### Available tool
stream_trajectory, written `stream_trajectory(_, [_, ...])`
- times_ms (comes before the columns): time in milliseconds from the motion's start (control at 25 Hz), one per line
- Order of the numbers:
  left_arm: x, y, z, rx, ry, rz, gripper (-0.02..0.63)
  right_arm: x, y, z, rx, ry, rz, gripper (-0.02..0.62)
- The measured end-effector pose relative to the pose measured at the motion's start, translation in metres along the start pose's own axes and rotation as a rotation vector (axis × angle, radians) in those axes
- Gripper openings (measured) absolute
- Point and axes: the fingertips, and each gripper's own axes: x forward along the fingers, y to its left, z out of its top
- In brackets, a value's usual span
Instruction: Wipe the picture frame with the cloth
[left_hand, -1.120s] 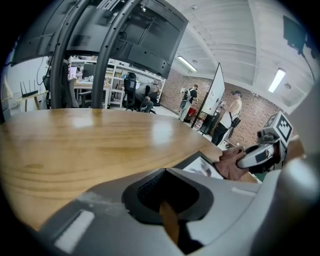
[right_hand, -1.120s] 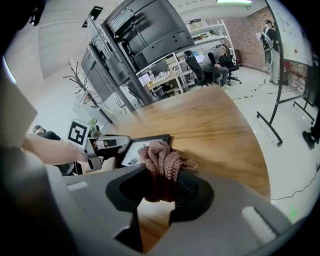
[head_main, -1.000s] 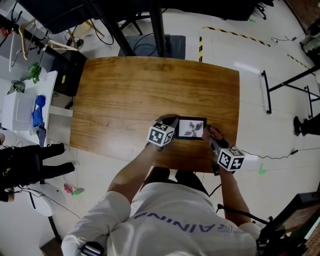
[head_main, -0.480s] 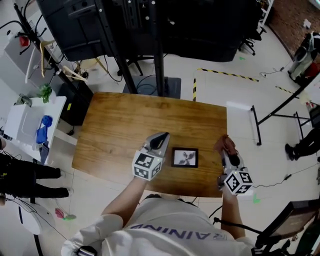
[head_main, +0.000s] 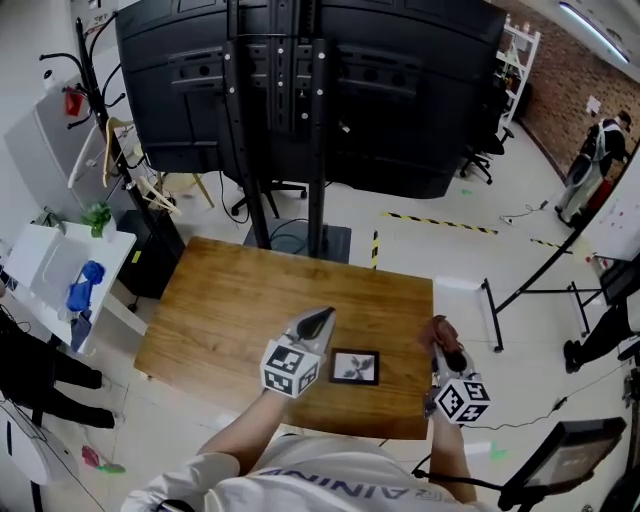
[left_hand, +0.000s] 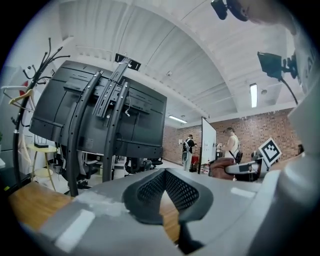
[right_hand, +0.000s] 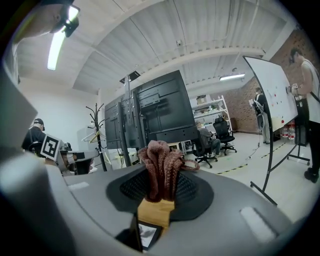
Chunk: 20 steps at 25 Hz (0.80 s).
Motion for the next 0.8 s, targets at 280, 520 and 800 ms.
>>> stream_trajectory(280, [0.001, -0.014, -0.007, -0.012, 0.026, -0.033, 0.006, -0.002, 0.007, 0.000, -0.006, 0.011, 0.019, 0.114])
stream_trajectory(520, [0.000, -0.016, -0.013, -0.018, 0.042, -0.040, 0.006, 0.000, 0.011, -0.003, -0.014, 0.024, 0.034, 0.112])
stream_trajectory(800, [0.002, -0.015, -0.018, -0.028, 0.065, -0.055, 0.006, 0.005, 0.021, -0.010, -0.018, 0.046, 0.053, 0.112])
